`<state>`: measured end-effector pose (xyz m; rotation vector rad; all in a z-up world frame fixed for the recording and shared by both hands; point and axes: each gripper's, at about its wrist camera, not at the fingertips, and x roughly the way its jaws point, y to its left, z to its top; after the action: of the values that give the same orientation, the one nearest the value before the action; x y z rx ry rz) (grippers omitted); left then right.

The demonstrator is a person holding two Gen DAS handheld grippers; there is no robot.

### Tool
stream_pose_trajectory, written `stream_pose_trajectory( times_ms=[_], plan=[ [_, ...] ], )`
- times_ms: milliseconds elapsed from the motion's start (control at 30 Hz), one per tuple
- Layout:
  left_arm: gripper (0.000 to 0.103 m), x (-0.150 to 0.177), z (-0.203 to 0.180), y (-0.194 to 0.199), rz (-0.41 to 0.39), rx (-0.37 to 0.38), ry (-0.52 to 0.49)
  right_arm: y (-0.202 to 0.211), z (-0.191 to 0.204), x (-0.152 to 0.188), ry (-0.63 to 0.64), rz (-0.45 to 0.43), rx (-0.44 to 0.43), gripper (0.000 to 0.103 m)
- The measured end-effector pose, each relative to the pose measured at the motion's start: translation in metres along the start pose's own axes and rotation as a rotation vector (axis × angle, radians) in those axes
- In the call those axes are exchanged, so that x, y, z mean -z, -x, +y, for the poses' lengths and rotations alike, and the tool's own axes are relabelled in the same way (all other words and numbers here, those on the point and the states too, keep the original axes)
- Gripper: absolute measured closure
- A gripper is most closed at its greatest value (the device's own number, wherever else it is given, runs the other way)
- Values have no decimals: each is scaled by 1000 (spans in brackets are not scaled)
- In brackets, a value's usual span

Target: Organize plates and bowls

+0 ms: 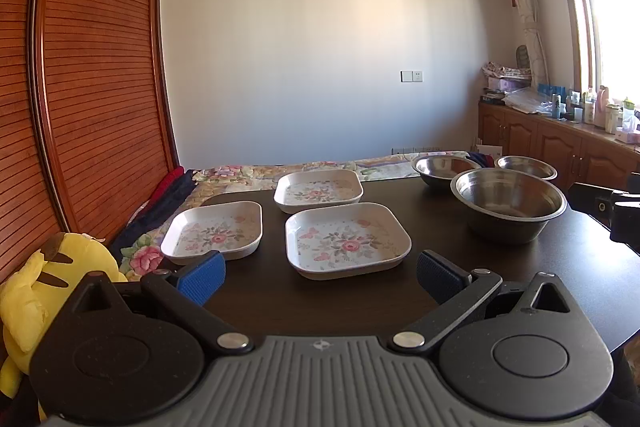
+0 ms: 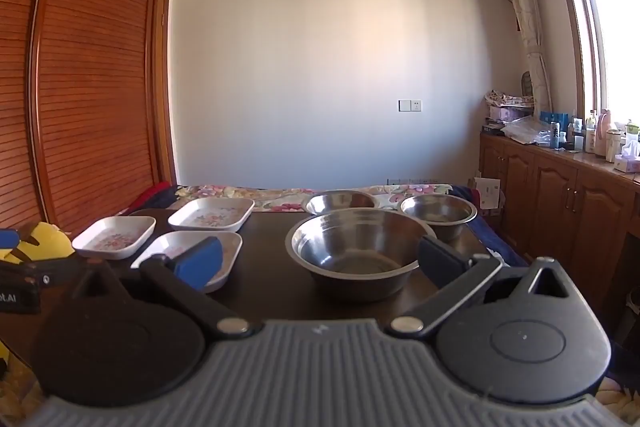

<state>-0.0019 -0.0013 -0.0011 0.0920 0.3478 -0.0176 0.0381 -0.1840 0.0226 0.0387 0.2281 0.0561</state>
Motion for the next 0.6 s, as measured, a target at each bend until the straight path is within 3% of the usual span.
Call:
stream_pose_trajectory(
  times_ms=[600],
  plan=[
    [0, -2, -1, 1, 1, -2, -5, 1, -1, 1, 6, 4, 1, 0]
  ],
)
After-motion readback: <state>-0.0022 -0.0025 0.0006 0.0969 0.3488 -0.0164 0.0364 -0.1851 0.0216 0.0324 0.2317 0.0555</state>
